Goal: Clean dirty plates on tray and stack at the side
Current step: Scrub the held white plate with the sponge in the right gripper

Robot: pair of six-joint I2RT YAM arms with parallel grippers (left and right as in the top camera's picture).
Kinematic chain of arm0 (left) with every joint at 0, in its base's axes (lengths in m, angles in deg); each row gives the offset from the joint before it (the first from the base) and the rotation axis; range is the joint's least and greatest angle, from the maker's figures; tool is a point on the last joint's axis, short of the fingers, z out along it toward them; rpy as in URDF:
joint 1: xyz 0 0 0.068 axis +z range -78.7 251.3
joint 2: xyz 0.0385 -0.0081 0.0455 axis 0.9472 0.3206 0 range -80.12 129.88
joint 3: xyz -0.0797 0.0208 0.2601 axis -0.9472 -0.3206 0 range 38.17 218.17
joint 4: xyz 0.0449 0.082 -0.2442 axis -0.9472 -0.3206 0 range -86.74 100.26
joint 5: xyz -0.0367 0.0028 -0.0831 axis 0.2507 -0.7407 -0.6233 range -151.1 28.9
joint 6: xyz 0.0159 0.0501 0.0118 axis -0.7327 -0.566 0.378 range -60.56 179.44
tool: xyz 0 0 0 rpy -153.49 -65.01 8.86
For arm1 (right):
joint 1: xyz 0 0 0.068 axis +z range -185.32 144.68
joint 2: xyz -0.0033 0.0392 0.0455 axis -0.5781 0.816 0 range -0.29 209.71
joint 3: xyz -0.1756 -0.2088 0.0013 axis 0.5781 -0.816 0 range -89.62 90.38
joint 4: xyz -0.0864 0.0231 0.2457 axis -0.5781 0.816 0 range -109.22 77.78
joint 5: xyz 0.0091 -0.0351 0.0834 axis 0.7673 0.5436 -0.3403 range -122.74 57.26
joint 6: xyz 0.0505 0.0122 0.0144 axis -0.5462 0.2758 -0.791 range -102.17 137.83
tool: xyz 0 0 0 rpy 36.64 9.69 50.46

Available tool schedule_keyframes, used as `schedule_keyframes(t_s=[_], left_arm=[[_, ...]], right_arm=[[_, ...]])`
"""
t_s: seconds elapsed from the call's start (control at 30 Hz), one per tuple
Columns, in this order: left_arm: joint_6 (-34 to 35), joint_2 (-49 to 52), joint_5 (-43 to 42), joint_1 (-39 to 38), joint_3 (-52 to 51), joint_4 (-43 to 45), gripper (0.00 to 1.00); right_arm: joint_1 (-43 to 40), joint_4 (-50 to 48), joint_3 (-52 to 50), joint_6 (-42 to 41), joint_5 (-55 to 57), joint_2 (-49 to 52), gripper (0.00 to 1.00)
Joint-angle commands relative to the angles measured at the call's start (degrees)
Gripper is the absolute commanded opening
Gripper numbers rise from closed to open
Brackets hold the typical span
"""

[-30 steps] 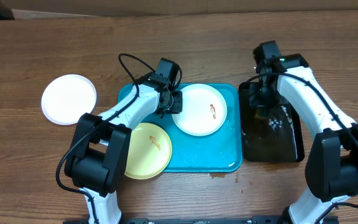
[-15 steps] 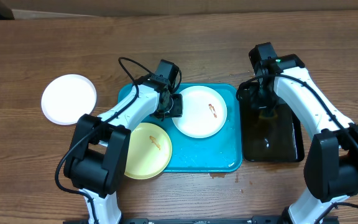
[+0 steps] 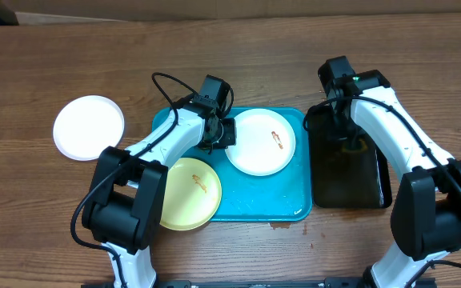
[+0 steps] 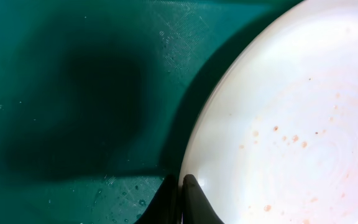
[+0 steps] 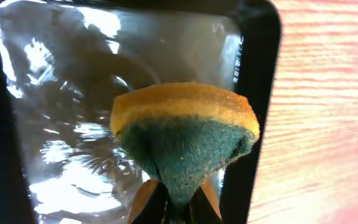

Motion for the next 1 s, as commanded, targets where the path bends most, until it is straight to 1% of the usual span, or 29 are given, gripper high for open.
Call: schedule_keyframes(t_s=[0.0, 0.03, 0.07, 0.1, 0.13, 0.17, 0.2, 0.3, 0.37, 0.4, 0.57, 0.67, 0.87, 0.97], left_arm=[[0.3, -0.7, -0.3, 0.3, -0.3, 0.1, 0.05], [0.3, -0.7, -0.3, 0.3, -0.3, 0.2, 0.05], [0.3, -0.7, -0.3, 0.3, -0.3, 0.1, 0.04], [0.3, -0.7, -0.3, 0.3, -0.3, 0.2, 0.04], [0.3, -0.7, -0.3, 0.3, -0.3, 0.2, 0.04], [0.4, -0.7, -0.3, 0.3, -0.3, 0.2, 0.04], [0.3, -0.7, -0.3, 0.3, -0.3, 0.2, 0.04], [0.3, -0.7, -0.3, 0.3, -0.3, 0.1, 0.04], [0.4, -0.7, -0.3, 0.3, -0.3, 0.1, 0.04], [0.4, -0.7, -0.3, 0.3, -0.3, 0.2, 0.04], [0.4, -0.7, -0.3, 0.3, -0.3, 0.2, 0.04], [0.4, -0.7, -0.3, 0.3, -0.3, 0.2, 0.04], [0.4, -0.7, -0.3, 0.3, -0.3, 0.1, 0.05], [0.4, -0.7, -0.3, 0.3, -0.3, 0.1, 0.05]], right_arm=[[0.1, 0.4, 0.8, -4.6, 1.8, -0.5, 0.04], [0.1, -0.1, 0.8, -4.5, -1.5, -0.5, 0.04], [0.1, 0.4, 0.8, -3.4, -1.3, -0.5, 0.04], [0.0, 1.0, 0.8, -5.6, 1.7, -0.5, 0.04], [-0.4, 0.9, 0.8, -10.1, 3.4, -0.5, 0.04], [-0.8, -0.1, 0.9, -10.8, 1.0, -0.5, 0.04], [-1.0, -0.5, 0.9, -7.7, -1.9, -0.5, 0.04], [-1.4, -0.6, 1.4, -7.0, -6.1, -0.6, 0.04], [-1.3, -0.9, 2.9, -3.8, -11.1, -0.6, 0.04], [-0.9, -0.4, 4.3, -3.7, -12.4, -0.6, 0.04], [2.7, 2.0, 13.9, -2.3, -16.2, -0.6, 0.04], [6.3, 1.2, 17.1, -1.4, -17.0, -0.6, 0.04], [13.0, -0.3, 16.6, -1.1, -16.5, 0.3, 0.04], [15.6, -1.6, 15.1, -1.1, -13.0, 1.0, 0.04]])
